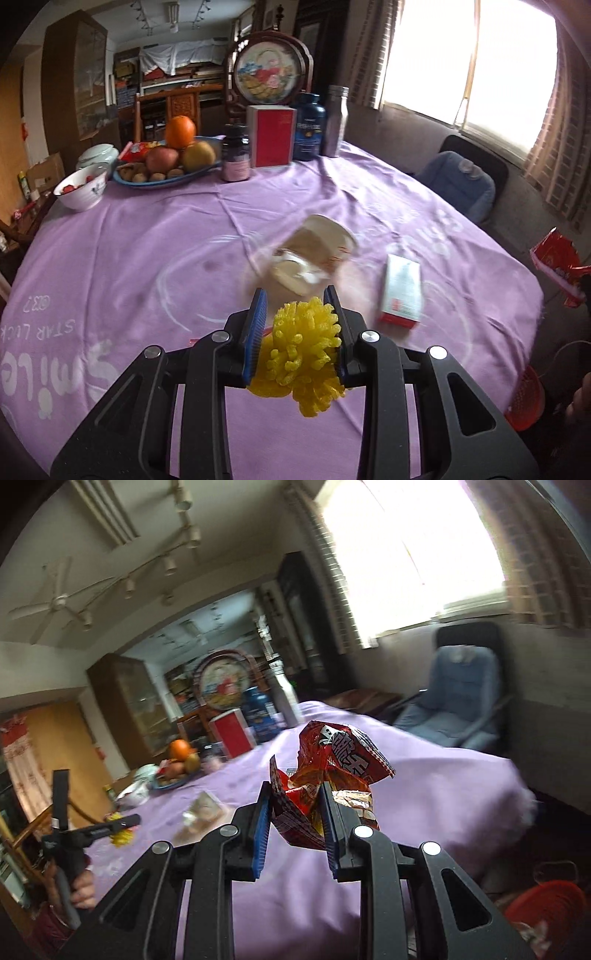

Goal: Collect trash
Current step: 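Lift and carry the chip bag and yellow ball to the red wastebasket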

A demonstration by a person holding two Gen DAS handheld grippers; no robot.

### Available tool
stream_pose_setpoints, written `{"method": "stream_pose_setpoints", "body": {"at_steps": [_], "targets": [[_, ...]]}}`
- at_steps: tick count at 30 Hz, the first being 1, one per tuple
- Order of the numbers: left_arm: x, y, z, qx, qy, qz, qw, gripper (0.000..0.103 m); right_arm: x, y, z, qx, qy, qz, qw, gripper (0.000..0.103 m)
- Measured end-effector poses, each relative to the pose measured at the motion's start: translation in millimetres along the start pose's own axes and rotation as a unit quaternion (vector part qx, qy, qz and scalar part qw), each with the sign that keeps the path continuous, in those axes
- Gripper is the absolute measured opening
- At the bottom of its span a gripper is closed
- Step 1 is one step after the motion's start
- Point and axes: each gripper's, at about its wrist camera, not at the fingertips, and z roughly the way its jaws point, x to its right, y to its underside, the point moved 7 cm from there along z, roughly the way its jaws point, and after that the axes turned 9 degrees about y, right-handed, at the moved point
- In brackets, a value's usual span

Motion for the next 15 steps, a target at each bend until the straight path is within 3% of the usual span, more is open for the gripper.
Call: {"method": "stream_pose_setpoints", "body": {"at_steps": [9,15], "targets": [[93,16,5,-0.005,0.058,0.043,0.9974,0.032,93,23,-64,0.011,0.089,0.006,0.996,0.026],[152,26,19,-0.022,0.091,0.077,0.9926,0.032,141,43,-86,0.002,0.129,0.024,0.991,0.026]]}}
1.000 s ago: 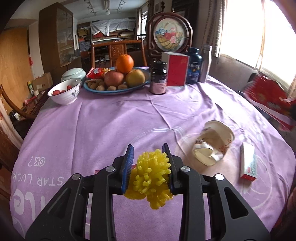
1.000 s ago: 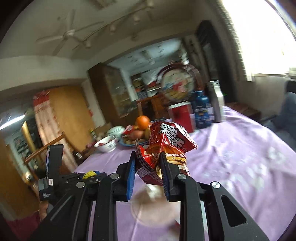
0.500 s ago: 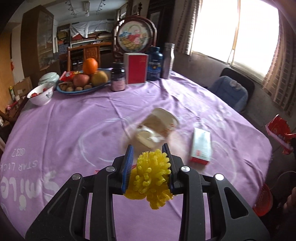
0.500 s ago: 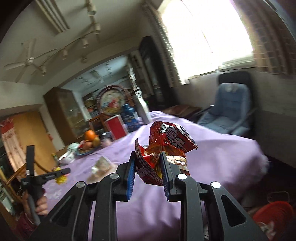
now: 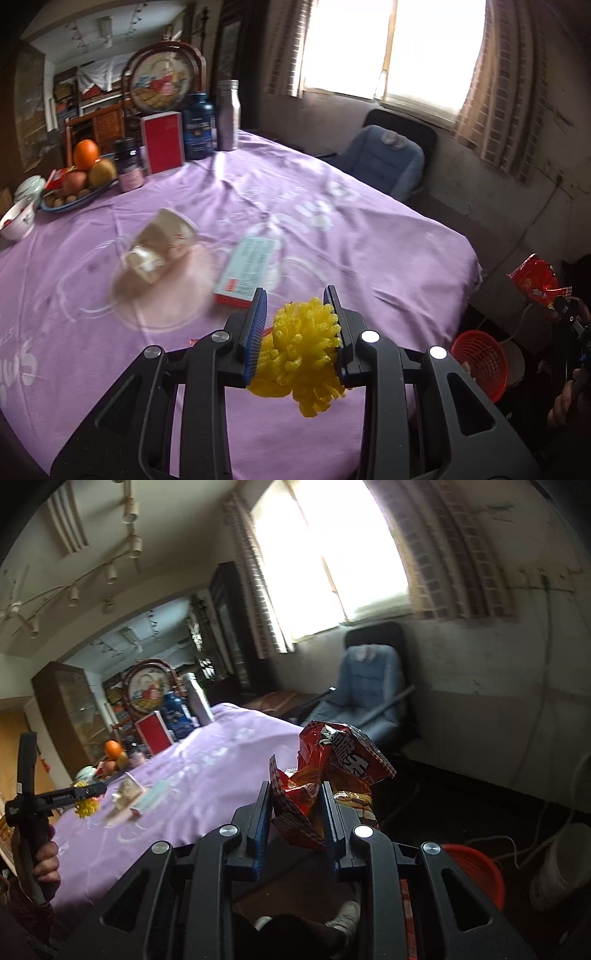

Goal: Collect trash
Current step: 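Lift and carry the chip bag and yellow ball to the red wastebasket, then open both tools to drop the bag and ball into the basket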

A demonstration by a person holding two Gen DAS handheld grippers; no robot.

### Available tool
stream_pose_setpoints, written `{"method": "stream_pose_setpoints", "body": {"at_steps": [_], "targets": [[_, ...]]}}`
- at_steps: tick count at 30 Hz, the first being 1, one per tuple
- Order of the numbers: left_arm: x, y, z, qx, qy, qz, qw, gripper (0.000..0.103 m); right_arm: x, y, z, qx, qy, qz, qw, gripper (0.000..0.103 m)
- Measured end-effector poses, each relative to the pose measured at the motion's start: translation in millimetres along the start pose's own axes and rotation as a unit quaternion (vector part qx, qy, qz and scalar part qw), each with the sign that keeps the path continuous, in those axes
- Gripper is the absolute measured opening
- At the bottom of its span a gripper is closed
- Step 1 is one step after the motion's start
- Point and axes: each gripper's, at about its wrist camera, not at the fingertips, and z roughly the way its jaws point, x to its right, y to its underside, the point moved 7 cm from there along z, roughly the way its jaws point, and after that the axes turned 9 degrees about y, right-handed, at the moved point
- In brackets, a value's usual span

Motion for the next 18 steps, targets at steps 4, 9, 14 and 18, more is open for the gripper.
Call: {"method": "stream_pose_setpoints", "body": {"at_steps": [4,9,14,18], "targets": [[34,3,19,-0.014,0.023,0.021,0.9994,0.032,32,15,-4,-0.017,0.027,0.005,0.999,0.026],[69,11,40,-0.035,0.045,0.047,0.9973,0.032,57,34,3,-0.043,0.055,0.006,0.998,0.026],[99,20,62,-0.059,0.066,0.067,0.9938,0.032,78,46,18,-0.068,0.080,0.021,0.994,0.026],[120,25,74,-0.073,0.081,0.084,0.9905,0.032,100,66,38,-0.108,0.100,0.037,0.988,0.029]]}}
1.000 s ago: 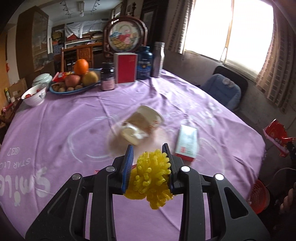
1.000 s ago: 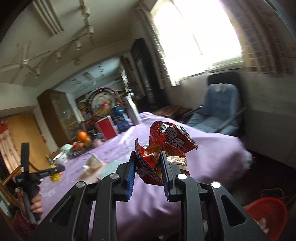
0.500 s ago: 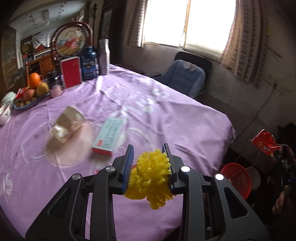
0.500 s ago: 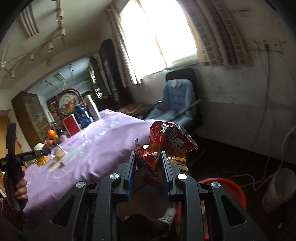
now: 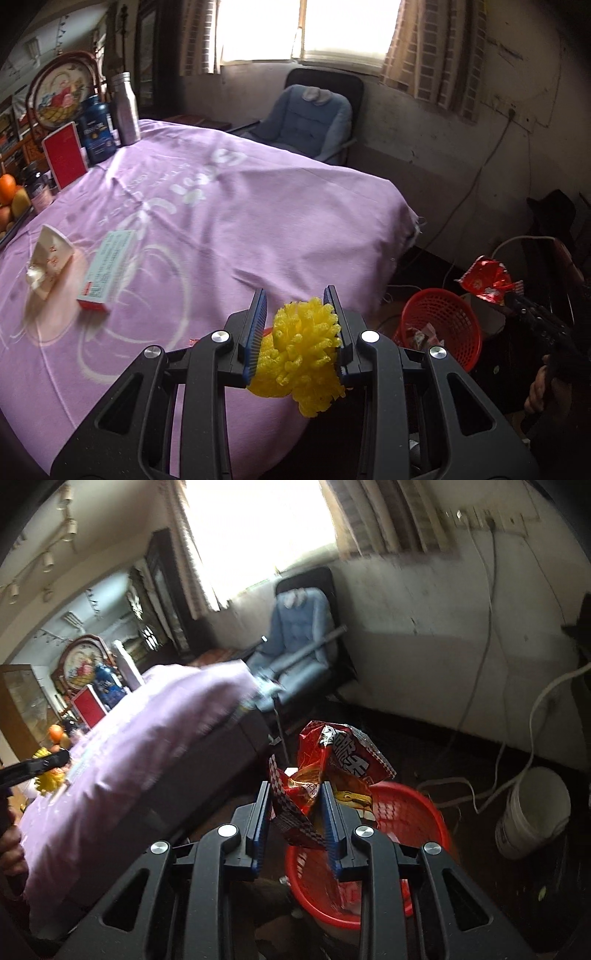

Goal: Collect trash
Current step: 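Open both tools to drop the bag and ball into the basket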

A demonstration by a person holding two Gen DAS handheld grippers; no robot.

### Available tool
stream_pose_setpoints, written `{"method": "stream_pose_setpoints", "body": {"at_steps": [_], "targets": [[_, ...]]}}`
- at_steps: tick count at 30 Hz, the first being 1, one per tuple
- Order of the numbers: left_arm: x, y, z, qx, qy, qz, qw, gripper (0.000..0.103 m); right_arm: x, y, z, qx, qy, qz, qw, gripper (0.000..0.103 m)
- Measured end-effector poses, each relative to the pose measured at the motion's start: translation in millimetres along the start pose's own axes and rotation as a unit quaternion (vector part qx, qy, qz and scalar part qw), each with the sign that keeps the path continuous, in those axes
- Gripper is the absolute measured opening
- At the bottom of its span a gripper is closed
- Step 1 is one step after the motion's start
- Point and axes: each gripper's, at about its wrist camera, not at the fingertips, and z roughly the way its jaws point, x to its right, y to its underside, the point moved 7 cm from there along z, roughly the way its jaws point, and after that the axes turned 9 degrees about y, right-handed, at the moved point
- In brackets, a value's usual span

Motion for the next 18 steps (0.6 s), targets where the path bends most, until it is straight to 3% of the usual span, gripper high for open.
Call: {"method": "stream_pose_setpoints", "body": {"at_steps": [2,4,10,13,18], "targets": [[11,-1,9,-0.008,0.008,0.009,0.9999,0.032,8,10,16,-0.028,0.011,0.003,1.000,0.036],[21,-1,17,-0.017,0.017,0.018,0.9995,0.032,18,21,30,-0.053,0.025,0.010,0.998,0.060],[66,5,46,-0.046,0.045,0.071,0.9953,0.033,35,12,20,-0.018,0.017,0.049,0.999,0.062],[92,12,64,-0.064,0.061,0.100,0.9910,0.033,45,1,7,0.014,0.030,0.064,0.997,0.069],[139,24,98,-0.096,0.091,0.141,0.9812,0.033,68,-12,-7,0.042,0.027,0.097,0.994,0.070]]}}
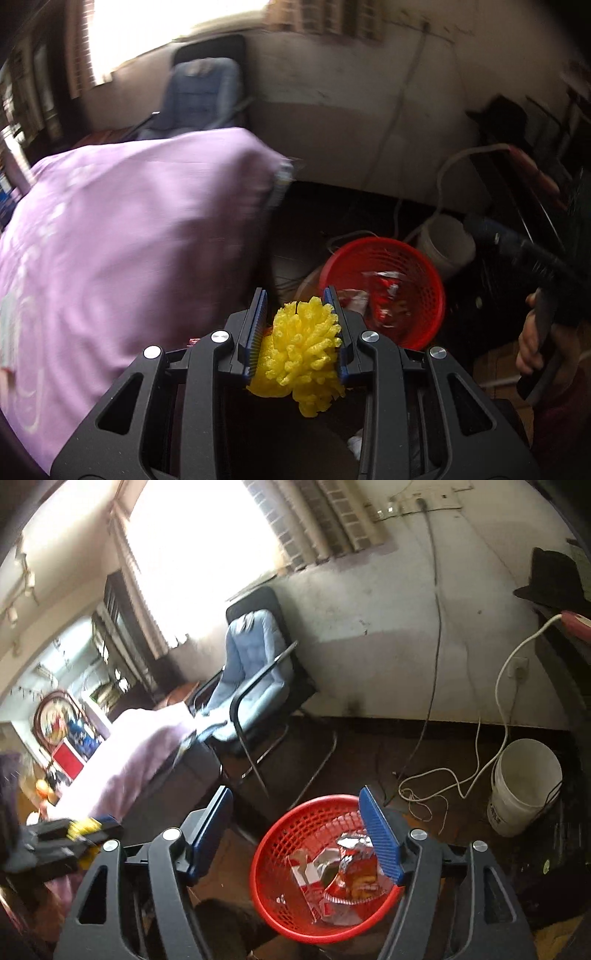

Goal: Collect trash
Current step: 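Open both tools to drop the bag and ball into the basket, then swing both tools back toward the table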

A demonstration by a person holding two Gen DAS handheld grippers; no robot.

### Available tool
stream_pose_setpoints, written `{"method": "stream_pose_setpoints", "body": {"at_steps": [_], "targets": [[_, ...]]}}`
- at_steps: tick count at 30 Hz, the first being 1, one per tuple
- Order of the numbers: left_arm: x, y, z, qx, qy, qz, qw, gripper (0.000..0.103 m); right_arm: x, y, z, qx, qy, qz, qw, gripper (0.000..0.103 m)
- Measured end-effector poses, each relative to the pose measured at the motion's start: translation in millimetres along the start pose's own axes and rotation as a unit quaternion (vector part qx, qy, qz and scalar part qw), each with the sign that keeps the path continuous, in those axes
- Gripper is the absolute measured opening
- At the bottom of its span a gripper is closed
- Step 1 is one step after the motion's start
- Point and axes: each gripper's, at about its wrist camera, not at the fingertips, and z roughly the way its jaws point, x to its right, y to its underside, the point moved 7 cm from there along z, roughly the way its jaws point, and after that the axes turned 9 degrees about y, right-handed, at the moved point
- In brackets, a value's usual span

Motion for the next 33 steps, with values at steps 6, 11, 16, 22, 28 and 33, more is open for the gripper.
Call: {"method": "stream_pose_setpoints", "body": {"at_steps": [6,11,16,22,28,33], "targets": [[49,-12,51,-0.032,0.050,0.034,0.9977,0.033,17,-7,-10,0.017,0.002,0.015,1.000,0.070],[74,-21,76,-0.051,0.069,0.052,0.9950,0.043,31,-8,-12,0.025,0.014,0.023,0.999,0.070],[76,-32,70,-0.031,0.057,0.050,0.9966,0.072,33,-8,-14,0.026,0.006,0.032,0.999,0.070],[62,-37,57,-0.013,0.027,0.042,0.9987,0.083,12,-7,-17,0.029,-0.010,0.014,0.999,0.070],[40,-33,33,0.007,0.001,0.023,0.9997,0.085,-16,-5,-23,0.024,-0.027,-0.007,0.999,0.073],[13,-32,0,0.033,-0.026,0.002,0.9991,0.085,-43,-7,-36,0.033,-0.045,-0.028,0.998,0.078]]}}
